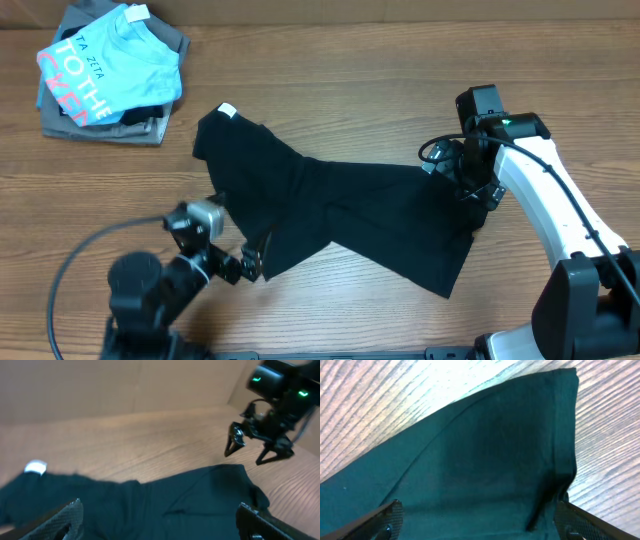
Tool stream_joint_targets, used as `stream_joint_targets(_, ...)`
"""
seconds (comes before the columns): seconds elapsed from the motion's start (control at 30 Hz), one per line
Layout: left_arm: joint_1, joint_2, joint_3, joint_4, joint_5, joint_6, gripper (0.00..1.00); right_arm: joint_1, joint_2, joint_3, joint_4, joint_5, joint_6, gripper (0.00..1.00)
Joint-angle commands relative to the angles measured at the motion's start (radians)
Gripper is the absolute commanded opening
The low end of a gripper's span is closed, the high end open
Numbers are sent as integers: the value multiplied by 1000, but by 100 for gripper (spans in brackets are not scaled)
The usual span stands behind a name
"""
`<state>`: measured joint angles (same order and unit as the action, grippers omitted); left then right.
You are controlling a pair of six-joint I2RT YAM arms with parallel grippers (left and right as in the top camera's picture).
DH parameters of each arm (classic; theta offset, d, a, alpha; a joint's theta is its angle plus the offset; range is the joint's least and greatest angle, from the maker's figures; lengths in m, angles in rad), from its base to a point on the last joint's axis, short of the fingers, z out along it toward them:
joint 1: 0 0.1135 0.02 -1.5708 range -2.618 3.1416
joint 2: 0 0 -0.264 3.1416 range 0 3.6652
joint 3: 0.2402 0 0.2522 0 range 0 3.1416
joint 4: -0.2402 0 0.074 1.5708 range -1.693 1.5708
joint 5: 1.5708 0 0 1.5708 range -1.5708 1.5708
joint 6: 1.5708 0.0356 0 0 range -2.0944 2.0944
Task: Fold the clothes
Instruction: 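Grasp the left end of the black T-shirt with the left gripper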
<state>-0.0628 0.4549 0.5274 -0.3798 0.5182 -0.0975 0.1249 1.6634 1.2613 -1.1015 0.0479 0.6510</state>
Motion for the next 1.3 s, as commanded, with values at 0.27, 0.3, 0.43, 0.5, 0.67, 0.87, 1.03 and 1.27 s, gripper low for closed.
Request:
stream_joint_targets(0.27, 8, 528, 437, -364, 78, -60, 100, -1, 3, -4, 42, -121, 4, 100)
stream_joint_targets(0.3, 8, 557, 437, -370, 76, -91, 100, -1, 3, -4, 42, -121, 4, 100)
stream_joint_targets(0.43, 4, 690, 437, -439, 21, -260, 100, -1, 3, -4, 39, -121, 3, 100)
stream_joint_targets(0.5, -11, 752, 437, -471, -11, -254, 100, -1, 3, -4, 40, -121, 3, 100)
stream_joint_targets(0.67, -112, 880, 437, -532, -157, -304, 100, -1, 3, -4, 54, -120, 0, 100)
stream_joint_targets(0.87, -246, 1020, 437, -616, -353, -535, 100, -1, 3, -4, 53, -121, 0, 100)
stream_joint_targets(1.03, -327, 1106, 437, -637, -470, -643, 100, -3, 3, -4, 53, -89, 1, 100)
stream_joint_targets(1.27, -328, 1271, 437, -542, -399, -644, 93, -43, 3, -4, 37, -79, 1, 100)
